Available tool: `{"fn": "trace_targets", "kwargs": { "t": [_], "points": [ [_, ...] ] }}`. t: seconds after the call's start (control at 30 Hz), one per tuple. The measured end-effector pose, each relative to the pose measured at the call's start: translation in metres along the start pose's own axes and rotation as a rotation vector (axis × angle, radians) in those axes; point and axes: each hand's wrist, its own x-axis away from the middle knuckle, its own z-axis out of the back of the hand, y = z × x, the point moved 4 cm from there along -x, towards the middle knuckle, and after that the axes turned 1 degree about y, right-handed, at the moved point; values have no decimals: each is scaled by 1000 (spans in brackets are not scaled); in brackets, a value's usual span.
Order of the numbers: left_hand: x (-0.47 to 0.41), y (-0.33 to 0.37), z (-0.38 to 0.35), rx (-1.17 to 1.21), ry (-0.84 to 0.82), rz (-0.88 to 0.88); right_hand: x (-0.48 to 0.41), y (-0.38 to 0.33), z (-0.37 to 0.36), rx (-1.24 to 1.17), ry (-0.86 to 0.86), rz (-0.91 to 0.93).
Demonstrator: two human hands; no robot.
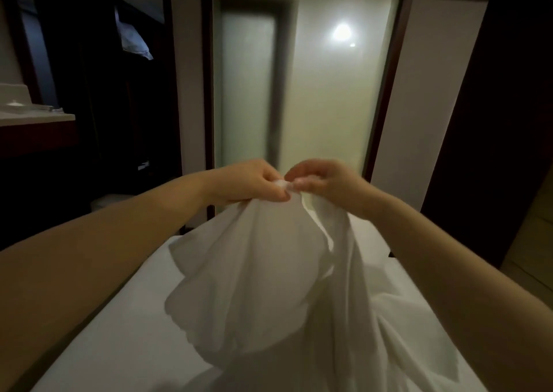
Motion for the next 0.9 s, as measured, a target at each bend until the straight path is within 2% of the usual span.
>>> {"fn": "trace_targets", "kwargs": {
  "t": [0.1, 0.2, 0.3, 0.43, 0.57, 0.7, 0.9],
  "points": [
    [2, -2, 2, -1, -53, -26, 2, 10, -31, -184, -131, -91],
    [9, -20, 6, -16, -130, 15, 3, 18, -44, -147, -128, -124],
    [17, -41, 4, 122, -200, 117, -6, 8, -44, 20, -18, -91],
    [28, -72, 7, 309, -222, 223, -17, 1, -26, 52, 146, -49],
    [41, -104, 27, 171, -186, 225, -17, 13, 1, -7, 285, -40],
    [41, -122, 42, 258, -104, 193, -16, 21, 8, 33, 308, -75],
    [35, -135, 22, 118, -264, 237, -18, 19, 4, -52, 338, -68]
  ]
}}
